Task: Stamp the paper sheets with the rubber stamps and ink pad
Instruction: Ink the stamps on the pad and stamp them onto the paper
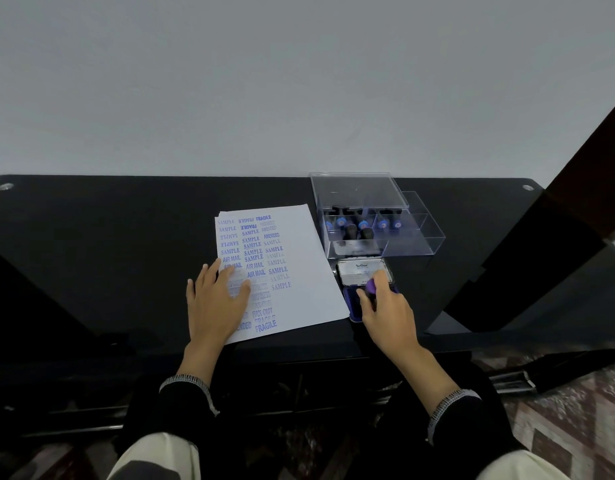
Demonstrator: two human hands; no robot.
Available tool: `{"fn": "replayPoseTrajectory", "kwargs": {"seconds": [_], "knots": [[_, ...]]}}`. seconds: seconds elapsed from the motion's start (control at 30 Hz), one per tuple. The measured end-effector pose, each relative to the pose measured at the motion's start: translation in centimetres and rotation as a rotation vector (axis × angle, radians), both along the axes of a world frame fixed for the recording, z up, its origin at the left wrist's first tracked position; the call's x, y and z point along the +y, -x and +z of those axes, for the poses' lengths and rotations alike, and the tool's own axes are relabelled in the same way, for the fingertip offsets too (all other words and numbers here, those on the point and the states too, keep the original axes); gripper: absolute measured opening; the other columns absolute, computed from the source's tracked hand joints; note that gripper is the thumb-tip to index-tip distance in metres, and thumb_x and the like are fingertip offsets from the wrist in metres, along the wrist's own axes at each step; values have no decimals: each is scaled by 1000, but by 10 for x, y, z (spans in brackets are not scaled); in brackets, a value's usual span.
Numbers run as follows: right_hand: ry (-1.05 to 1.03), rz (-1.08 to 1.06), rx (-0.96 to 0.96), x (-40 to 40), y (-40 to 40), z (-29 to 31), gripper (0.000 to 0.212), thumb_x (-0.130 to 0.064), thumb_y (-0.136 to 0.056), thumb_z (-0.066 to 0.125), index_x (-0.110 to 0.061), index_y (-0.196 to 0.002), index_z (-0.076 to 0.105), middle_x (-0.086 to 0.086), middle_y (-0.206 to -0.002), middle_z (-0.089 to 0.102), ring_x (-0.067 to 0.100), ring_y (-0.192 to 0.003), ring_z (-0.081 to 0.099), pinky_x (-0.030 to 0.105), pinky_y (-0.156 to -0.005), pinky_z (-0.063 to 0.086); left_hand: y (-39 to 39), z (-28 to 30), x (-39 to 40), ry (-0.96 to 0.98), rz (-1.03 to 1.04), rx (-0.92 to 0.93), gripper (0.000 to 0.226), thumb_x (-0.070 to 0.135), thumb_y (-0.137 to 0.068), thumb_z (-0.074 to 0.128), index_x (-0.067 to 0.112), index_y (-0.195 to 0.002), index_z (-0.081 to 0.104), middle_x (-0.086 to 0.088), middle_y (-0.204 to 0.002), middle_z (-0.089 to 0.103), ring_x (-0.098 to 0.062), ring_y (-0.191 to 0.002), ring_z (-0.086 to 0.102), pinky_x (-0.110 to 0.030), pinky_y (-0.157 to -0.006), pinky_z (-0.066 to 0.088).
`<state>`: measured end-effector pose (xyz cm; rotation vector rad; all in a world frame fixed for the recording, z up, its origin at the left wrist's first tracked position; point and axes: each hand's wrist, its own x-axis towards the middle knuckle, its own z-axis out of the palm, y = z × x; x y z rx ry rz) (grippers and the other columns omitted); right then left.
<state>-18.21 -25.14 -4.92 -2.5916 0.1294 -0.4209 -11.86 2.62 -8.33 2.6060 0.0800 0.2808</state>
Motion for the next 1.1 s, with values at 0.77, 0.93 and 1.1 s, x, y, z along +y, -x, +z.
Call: {"fn": "replayPoseTrajectory", "kwargs": {"seconds": [0.77,0.93,1.1], "knots": [[-517,254,58,79,-40,34,20,-31,-98,50,-16,-86,44,-3,-67,46,6,-58,40,15,-54,35,-1,8,3,-37,-146,59,55,61,-89,51,39,-139,44,13,-155,31,-10,-147,14,-41,-119,9],[-340,386,87,96,-58,25,20,-27,-95,56,-13,-86,47,-6,-66,46,6,-57,43,13,-57,37,-3,7,2,-73,-126,68,58,65,-86,51,41,-138,43,15,-155,31,-9,-147,14,-39,-117,9],[-262,381,109,95,-58,18,20,-28,-96,55,-14,-86,44,-6,-64,45,9,-56,41,15,-54,34,-5,4,2,-66,-119,49,58,67,-84,52,41,-136,45,16,-153,33,-8,-146,15,-38,-117,9]]}}
